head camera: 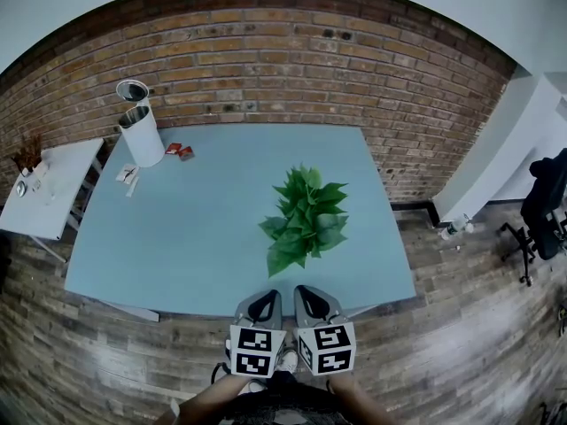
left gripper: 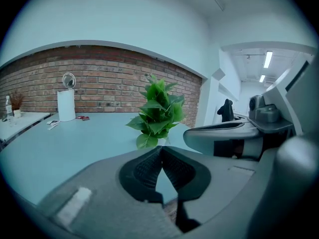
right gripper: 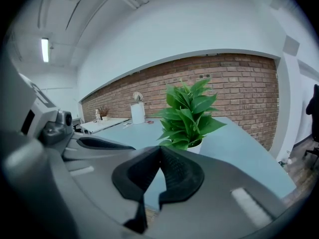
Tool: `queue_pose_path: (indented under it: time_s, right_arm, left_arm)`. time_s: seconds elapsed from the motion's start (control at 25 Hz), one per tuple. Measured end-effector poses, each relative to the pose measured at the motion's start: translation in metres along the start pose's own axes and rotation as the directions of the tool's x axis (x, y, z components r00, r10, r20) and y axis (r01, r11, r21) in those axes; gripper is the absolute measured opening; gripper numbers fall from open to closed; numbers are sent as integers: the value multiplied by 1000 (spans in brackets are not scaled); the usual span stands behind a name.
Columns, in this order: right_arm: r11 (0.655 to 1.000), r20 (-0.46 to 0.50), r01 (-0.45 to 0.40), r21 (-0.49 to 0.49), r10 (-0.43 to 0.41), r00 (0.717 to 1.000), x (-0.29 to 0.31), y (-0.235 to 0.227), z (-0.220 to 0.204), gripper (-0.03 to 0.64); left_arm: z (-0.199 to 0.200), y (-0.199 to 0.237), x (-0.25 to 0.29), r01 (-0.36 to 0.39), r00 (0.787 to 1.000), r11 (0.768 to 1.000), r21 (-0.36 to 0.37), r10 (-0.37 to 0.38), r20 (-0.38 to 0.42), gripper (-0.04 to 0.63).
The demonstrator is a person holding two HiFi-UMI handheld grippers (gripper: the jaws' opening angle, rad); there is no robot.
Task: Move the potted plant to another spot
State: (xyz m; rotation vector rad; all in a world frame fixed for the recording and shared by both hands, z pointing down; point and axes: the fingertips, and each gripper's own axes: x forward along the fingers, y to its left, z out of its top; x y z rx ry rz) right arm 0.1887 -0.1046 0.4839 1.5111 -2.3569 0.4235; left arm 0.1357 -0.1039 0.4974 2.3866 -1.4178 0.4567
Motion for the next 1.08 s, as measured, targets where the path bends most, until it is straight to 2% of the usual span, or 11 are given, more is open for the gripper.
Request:
queue_pose_path:
  time_s: [1.08]
  right_arm:
    - [1000, -5, 8, -29, -9, 1000, -31, 16, -10, 6]
  left_arm:
    - [-9, -16, -31, 12, 1000, 1000, 9, -12, 11, 0]
